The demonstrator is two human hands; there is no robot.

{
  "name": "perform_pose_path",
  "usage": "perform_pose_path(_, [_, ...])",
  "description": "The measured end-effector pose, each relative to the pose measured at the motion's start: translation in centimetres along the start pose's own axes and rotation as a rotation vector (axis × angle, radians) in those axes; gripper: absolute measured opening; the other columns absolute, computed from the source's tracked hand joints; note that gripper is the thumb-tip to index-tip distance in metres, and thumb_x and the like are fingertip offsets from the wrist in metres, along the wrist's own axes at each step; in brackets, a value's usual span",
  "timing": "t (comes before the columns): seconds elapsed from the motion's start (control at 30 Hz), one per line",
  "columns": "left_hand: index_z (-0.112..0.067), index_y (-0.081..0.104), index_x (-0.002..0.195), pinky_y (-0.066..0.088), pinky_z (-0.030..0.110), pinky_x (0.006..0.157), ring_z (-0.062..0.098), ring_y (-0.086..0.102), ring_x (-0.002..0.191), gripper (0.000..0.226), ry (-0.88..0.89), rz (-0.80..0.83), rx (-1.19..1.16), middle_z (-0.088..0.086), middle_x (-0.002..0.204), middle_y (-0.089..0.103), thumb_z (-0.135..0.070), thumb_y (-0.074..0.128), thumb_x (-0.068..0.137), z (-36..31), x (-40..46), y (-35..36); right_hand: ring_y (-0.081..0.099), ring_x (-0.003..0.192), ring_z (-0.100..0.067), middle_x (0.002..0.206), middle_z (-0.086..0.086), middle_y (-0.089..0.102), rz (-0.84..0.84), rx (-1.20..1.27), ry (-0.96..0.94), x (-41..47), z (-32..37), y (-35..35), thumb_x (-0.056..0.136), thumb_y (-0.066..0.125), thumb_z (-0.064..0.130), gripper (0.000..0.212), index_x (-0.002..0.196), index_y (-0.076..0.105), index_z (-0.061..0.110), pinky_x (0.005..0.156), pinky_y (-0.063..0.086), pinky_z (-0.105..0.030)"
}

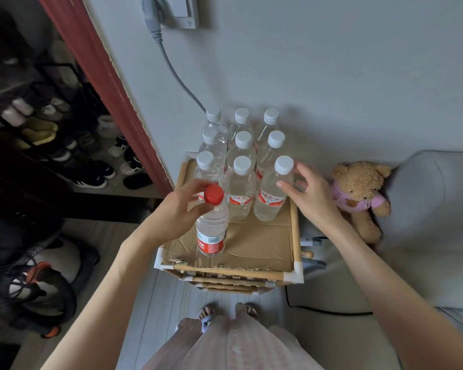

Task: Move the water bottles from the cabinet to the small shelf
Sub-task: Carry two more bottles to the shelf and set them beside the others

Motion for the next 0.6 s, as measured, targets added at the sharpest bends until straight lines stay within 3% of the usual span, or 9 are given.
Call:
perform_pose_path(0.07, [-0.016, 0.05, 0.105, 0.044, 0.011, 0.088, -0.01, 0.054, 0.097, 0.027, -0.037, -0.141, -0.024, -0.015, 0.101, 0.06, -0.01, 0.062, 0.082, 0.3, -0.3, -0.6, 0.047, 0.119, -0.018, 0.126, 0.001, 0.049, 0.035, 0.029, 0.067, -0.7, -1.5, 1.1, 0.074, 0.071, 0.032, 0.061, 0.128, 0.045, 0.02, 0.098, 0.043, -0.044])
perform_pose_path(0.13, [-0.014, 0.048, 0.1, 0.043, 0.003, 0.074, -0.019, 0.052, 0.085, 0.027, -0.071, -0.287, -0.015, -0.02, 0.091, 0.056, -0.01, 0.065, 0.08, 0.4, -0.6, -1.4, 0.045, 0.122, -0.015, 0.132, 0.003, 0.047, 0.061, 0.103, 0.115, -1.2, -2.4, 2.1, 0.073, 0.072, 0.031, 0.068, 0.131, 0.037, 0.025, 0.096, 0.045, -0.03])
perform_pose_path(0.2, [-0.015, 0.047, 0.096, 0.045, 0.008, 0.071, -0.016, 0.053, 0.082, 0.026, -0.084, -0.363, 0.001, -0.022, 0.088, 0.055, -0.011, 0.067, 0.079, 0.4, -0.9, -1.7, 0.046, 0.121, -0.015, 0.134, 0.001, 0.047, 0.043, 0.131, 0.104, -1.2, -2.7, 2.5, 0.075, 0.073, 0.021, 0.067, 0.131, 0.035, 0.024, 0.082, 0.04, -0.004])
perform_pose_path(0.27, [-0.017, 0.047, 0.095, 0.049, 0.025, 0.079, -0.003, 0.057, 0.086, 0.027, -0.099, -0.392, 0.024, -0.023, 0.088, 0.055, -0.015, 0.068, 0.079, 0.4, -1.0, -1.7, 0.046, 0.118, -0.013, 0.135, -0.001, 0.045, 0.026, 0.14, 0.082, -1.0, -2.3, 2.7, 0.077, 0.071, 0.014, 0.067, 0.133, 0.034, 0.022, 0.072, 0.035, 0.005])
perform_pose_path(0.37, [-0.018, 0.048, 0.096, 0.049, 0.041, 0.083, 0.011, 0.056, 0.091, 0.029, -0.121, -0.415, 0.041, -0.025, 0.089, 0.054, -0.02, 0.069, 0.077, 0.4, -1.0, -1.5, 0.039, 0.118, -0.005, 0.136, 0.002, 0.038, 0.084, 0.186, 0.065, -1.0, -2.1, 3.2, 0.081, 0.066, 0.007, 0.068, 0.138, 0.03, 0.018, 0.073, 0.031, 0.008])
perform_pose_path(0.5, [-0.023, 0.048, 0.098, 0.046, 0.03, 0.086, -0.004, 0.052, 0.09, 0.031, -0.095, -0.436, -0.012, -0.023, 0.092, 0.054, -0.019, 0.07, 0.076, 0.5, -1.2, -1.3, 0.033, 0.127, -0.004, 0.141, 0.005, 0.03, 0.182, 0.285, 0.082, -1.0, -2.4, 3.9, 0.083, 0.062, 0.005, 0.069, 0.138, 0.026, 0.026, 0.087, 0.037, 0.0])
perform_pose_path(0.6, [-0.03, 0.047, 0.107, 0.044, 0.026, 0.09, -0.002, 0.051, 0.101, 0.041, -0.076, -0.43, -0.077, -0.015, 0.104, 0.055, -0.021, 0.071, 0.075, 1.7, -2.0, -1.1, 0.038, 0.123, -0.005, 0.141, 0.002, 0.034, 0.157, 0.331, 0.131, -1.2, -3.3, 4.0, 0.084, 0.061, 0.007, 0.071, 0.141, 0.02, 0.019, 0.084, 0.037, 0.001])
Point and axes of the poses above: each hand's wrist, its own x-axis towards the middle knuckle, its own y-axis out of the palm, z = x × y, the point moved 8 cm from there along x, towards the middle knuckle
